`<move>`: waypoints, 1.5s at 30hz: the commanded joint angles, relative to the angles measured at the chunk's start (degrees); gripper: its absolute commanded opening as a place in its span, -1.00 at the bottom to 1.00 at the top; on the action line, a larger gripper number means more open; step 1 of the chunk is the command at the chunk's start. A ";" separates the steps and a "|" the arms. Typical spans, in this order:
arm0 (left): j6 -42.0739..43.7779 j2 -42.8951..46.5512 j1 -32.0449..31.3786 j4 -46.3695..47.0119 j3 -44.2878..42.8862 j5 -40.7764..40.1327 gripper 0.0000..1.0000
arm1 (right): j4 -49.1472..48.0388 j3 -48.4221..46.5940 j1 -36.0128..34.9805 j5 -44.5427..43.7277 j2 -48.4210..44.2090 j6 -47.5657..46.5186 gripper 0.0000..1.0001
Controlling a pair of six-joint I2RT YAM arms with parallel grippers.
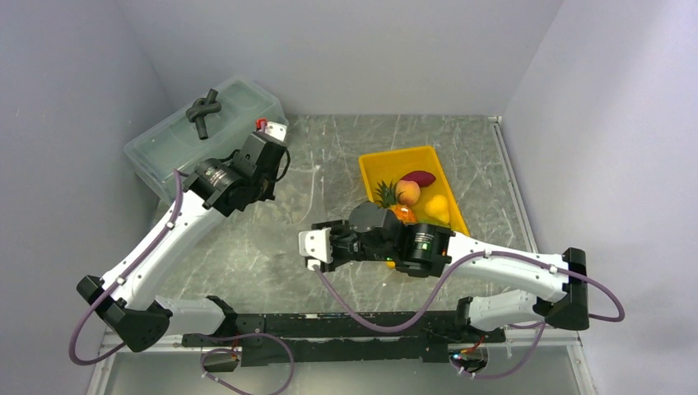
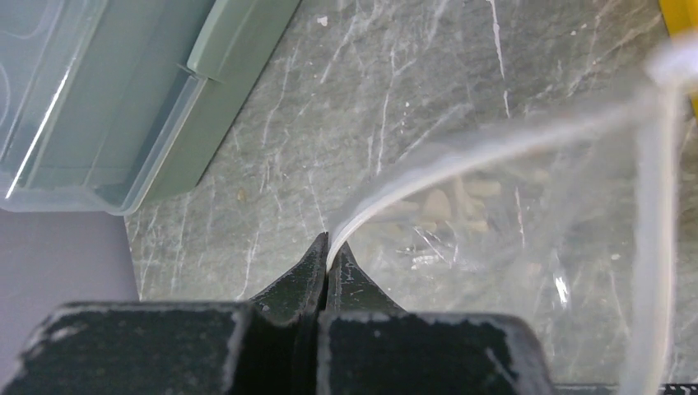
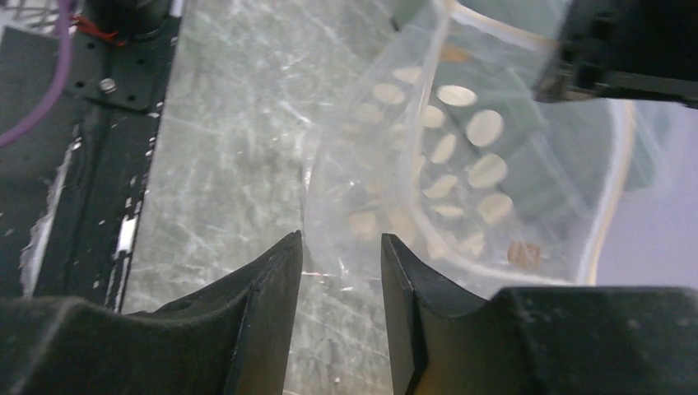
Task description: Place the food in the zip-top bag and seal the zipper
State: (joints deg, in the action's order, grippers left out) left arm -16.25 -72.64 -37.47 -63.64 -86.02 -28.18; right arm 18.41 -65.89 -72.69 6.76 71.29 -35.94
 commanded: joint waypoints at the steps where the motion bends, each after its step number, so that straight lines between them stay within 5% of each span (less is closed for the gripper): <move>1: 0.71 1.86 0.37 3.21 1.02 -4.26 -1.00 | -5.10 -1.32 0.52 -7.80 -2.93 2.39 -0.06; 16: -0.27 1.03 -1.31 5.43 1.98 -15.29 -1.00 | 4.55 -6.36 9.93 -26.34 -2.83 20.88 0.27; 30: 3.70 -8.42 -10.00 8.02 1.10 -40.95 -1.00 | 7.82 -2.92 21.67 -28.47 -1.99 35.41 0.51; 45: -13.87 -9.56 -17.60 -5.00 6.02 -34.84 -1.00 | 11.77 -2.06 33.39 -29.11 6.77 45.64 0.63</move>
State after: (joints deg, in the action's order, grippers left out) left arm -24.69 -83.11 -53.65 -65.47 -81.43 -63.70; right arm 27.57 -65.06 -41.76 -20.97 74.76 5.61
